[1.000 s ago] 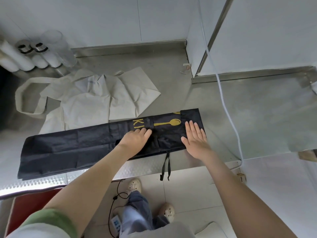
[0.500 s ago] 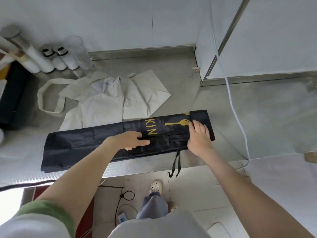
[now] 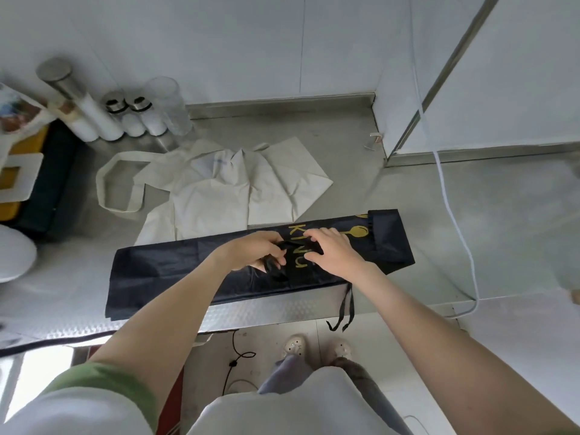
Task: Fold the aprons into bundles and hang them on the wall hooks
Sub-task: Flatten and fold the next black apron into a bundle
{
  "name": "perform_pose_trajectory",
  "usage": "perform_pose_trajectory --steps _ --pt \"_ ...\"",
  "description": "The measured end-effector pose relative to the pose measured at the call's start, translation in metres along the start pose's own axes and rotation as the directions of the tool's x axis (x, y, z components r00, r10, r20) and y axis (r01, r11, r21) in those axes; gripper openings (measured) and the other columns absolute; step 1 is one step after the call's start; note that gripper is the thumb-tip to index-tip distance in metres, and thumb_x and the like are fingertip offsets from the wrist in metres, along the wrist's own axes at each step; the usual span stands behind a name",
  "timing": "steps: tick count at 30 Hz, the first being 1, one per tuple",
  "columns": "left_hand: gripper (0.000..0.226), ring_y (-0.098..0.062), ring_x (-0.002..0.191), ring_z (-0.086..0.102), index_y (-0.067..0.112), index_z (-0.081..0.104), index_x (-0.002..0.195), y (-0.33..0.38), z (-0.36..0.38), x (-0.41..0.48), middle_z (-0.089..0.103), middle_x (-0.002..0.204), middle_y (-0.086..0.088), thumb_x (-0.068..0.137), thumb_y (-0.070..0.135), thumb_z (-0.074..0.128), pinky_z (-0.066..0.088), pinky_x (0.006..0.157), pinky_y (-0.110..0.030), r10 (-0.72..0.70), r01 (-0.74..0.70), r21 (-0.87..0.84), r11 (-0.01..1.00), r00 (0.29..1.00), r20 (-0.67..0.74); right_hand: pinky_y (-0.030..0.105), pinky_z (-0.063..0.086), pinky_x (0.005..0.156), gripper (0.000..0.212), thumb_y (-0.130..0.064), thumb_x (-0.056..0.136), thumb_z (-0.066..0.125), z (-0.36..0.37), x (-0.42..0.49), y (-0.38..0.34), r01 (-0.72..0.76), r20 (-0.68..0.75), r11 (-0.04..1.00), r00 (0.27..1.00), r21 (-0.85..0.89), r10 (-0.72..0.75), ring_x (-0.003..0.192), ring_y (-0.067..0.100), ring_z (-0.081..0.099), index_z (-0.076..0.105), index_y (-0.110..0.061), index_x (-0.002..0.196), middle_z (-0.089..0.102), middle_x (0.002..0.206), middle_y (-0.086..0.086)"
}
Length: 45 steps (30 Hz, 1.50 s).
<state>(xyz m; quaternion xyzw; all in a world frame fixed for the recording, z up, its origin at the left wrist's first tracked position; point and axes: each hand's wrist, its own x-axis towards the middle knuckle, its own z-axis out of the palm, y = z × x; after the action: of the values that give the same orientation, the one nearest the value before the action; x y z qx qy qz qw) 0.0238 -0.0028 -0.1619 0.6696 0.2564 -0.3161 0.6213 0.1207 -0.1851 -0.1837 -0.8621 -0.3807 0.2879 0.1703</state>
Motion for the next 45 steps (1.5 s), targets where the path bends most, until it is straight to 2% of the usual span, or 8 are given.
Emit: perform_pose_trajectory --steps 6,13,20,26,30,33,35,45 --pt "0.028 -0.021 0.083 0.059 0.003 0.057 0.120 0.007 -0.007 -0.011 0.062 0.090 -0.009 0.100 0.019 0.046 0.055 0.070 -0.031 0.061 -0.051 -0.352 0.934 0.998 0.016 0.027 0.039 0.070 0.020 -0.033 0.091 0.061 -0.005 0.011 -0.032 0.002 -0.098 0.942 0.995 0.335 0.033 0.081 0.011 0.050 0.054 -0.014 0.095 0.054 0.088 -0.004" --pt "0.032 -0.023 0.098 0.063 0.004 0.052 0.130 0.014 -0.016 -0.019 0.065 0.109 -0.012 0.099 0.003 0.044 0.051 0.098 -0.041 0.129 -0.125 -0.364 0.923 0.992 -0.013 0.031 0.039 0.061 0.026 -0.022 0.096 0.055 -0.017 0.024 -0.042 0.042 -0.117 0.966 0.993 0.255 -0.013 0.064 0.013 0.047 0.044 -0.016 0.119 0.045 0.069 -0.003" --pt "0.031 -0.022 0.097 0.062 0.006 0.057 0.127 0.012 -0.014 -0.020 0.066 0.113 -0.015 0.097 0.010 0.053 0.056 0.088 -0.034 0.078 -0.103 -0.244 0.964 0.991 -0.110 0.035 0.040 0.095 0.024 -0.019 0.094 0.057 -0.020 0.039 -0.032 0.123 -0.042 0.992 0.991 -0.033 -0.124 0.109 0.020 0.041 0.063 -0.010 0.116 0.041 0.096 -0.005" --pt "0.032 -0.019 0.078 0.071 0.006 0.053 0.124 0.006 -0.008 -0.017 0.063 0.109 -0.007 0.093 0.007 0.059 0.059 0.074 -0.028 -0.017 -0.008 -0.075 0.997 0.947 -0.320 0.025 0.035 0.075 0.008 -0.011 0.095 0.050 -0.017 0.034 -0.032 0.164 -0.151 0.986 0.974 -0.041 -0.169 0.094 0.017 0.042 0.045 -0.012 0.089 0.046 0.094 0.000" --pt "0.022 -0.025 0.064 0.066 -0.002 0.052 0.115 -0.001 0.001 -0.008 0.063 0.077 -0.011 0.095 0.008 0.049 0.058 0.063 -0.028 -0.066 0.042 -0.053 0.998 0.805 -0.590 0.030 0.043 0.079 0.007 -0.007 0.096 0.046 -0.008 0.026 -0.029 0.171 -0.196 0.981 0.963 -0.089 -0.186 0.097 0.019 0.048 0.045 -0.011 0.101 0.049 0.100 0.002" --pt "0.025 -0.015 0.061 0.038 0.005 0.059 0.107 -0.002 0.007 -0.012 0.040 0.070 -0.002 0.099 0.027 0.052 0.040 0.055 -0.016 -0.039 0.139 0.106 0.985 0.764 -0.644 0.036 0.040 0.098 0.040 -0.021 0.095 0.054 -0.002 0.021 -0.024 0.141 -0.101 0.988 0.984 -0.065 -0.147 0.116 0.021 0.044 0.041 -0.011 0.131 0.050 0.122 0.004" --pt "0.007 -0.022 0.064 0.056 0.004 0.050 0.100 -0.011 0.001 -0.003 0.054 0.078 -0.013 0.097 0.011 0.051 0.052 0.054 -0.027 -0.047 0.132 0.071 0.989 0.725 -0.687 0.041 0.032 0.106 0.064 -0.035 0.093 0.058 0.004 0.017 -0.021 0.116 0.036 0.988 0.993 -0.099 -0.113 0.128 0.022 0.036 0.027 -0.017 0.146 0.042 0.137 0.002" --pt "0.017 -0.027 0.063 0.059 0.005 0.047 0.068 -0.029 -0.009 -0.008 0.058 0.066 -0.013 0.083 -0.002 0.042 0.045 0.055 -0.029 -0.012 0.219 0.241 0.945 0.763 -0.647 0.045 0.043 0.101 0.062 -0.012 0.094 0.057 0.024 0.017 -0.005 0.018 0.134 0.994 0.991 -0.104 -0.004 0.125 0.025 0.042 0.026 -0.019 0.147 0.041 0.137 0.008"
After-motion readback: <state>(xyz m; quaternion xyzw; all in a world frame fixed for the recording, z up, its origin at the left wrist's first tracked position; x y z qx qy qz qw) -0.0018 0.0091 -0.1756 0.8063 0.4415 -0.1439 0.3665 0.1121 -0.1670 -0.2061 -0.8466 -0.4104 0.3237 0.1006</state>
